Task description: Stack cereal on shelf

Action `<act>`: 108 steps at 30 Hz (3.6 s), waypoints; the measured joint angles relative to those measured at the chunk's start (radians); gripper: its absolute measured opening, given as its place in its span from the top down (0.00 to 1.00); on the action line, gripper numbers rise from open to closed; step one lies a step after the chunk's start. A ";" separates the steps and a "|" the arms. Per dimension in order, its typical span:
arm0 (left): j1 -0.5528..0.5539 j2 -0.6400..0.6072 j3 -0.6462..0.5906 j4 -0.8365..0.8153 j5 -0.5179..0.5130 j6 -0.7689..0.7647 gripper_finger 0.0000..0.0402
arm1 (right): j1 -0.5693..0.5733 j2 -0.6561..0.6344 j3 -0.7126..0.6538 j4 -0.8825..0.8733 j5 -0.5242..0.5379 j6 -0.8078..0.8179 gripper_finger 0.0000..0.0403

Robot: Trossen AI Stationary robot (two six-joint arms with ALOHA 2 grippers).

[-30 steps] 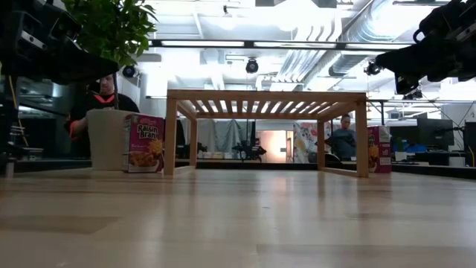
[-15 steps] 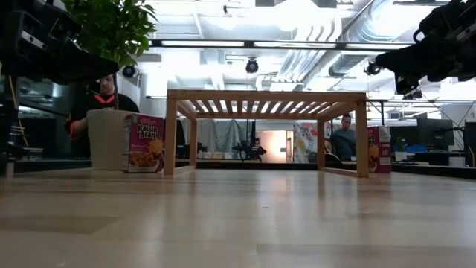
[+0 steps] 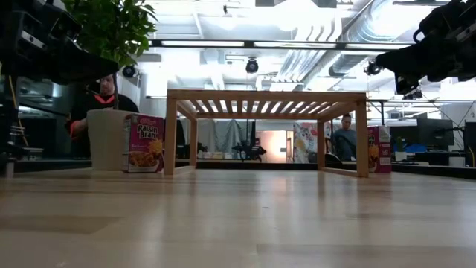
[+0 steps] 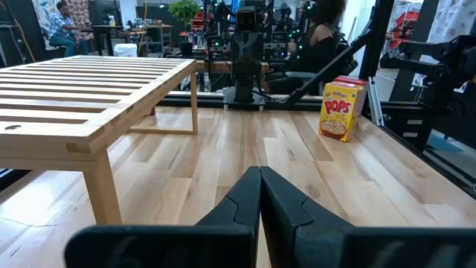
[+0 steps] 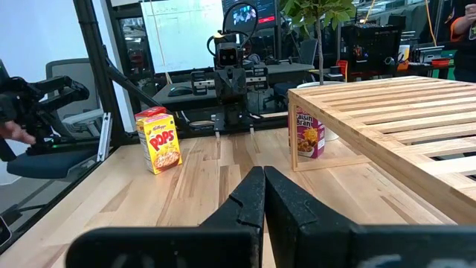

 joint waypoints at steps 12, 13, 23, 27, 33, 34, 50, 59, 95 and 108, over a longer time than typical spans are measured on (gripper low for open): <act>0.000 0.000 0.000 0.026 -0.007 -0.002 1.00 | 0.000 0.000 0.000 0.000 0.000 0.000 1.00; 0.000 0.001 0.000 0.055 -0.028 -0.019 1.00 | 0.000 0.000 0.000 0.000 0.000 0.000 1.00; 0.023 0.267 0.361 -0.281 -0.443 -0.188 0.73 | 0.000 0.000 0.000 0.000 0.000 0.000 1.00; 0.057 0.424 0.527 -0.526 -0.507 -0.325 0.56 | 0.000 0.000 0.000 0.000 0.000 0.000 1.00; 0.080 0.609 0.632 -0.648 -0.451 -0.589 0.39 | 0.000 0.000 0.000 0.000 0.000 0.000 1.00; 0.080 0.639 0.637 -0.646 -0.450 -0.615 0.37 | 0.000 0.000 0.000 0.000 0.000 0.000 1.00; 0.245 1.144 0.953 -0.909 -0.455 -0.677 0.32 | 0.000 0.000 0.000 0.000 0.000 0.000 1.00; 0.381 1.192 0.961 -0.907 -0.332 -0.520 0.32 | 0.000 0.000 0.000 0.000 0.000 0.000 1.00; 0.481 1.187 0.879 -0.855 -0.090 -0.356 0.65 | 0.000 0.000 0.000 0.000 0.000 0.000 1.00; 0.374 1.056 1.119 -1.233 -0.050 -0.447 0.74 | 0.000 0.000 0.000 0.000 0.000 0.000 1.00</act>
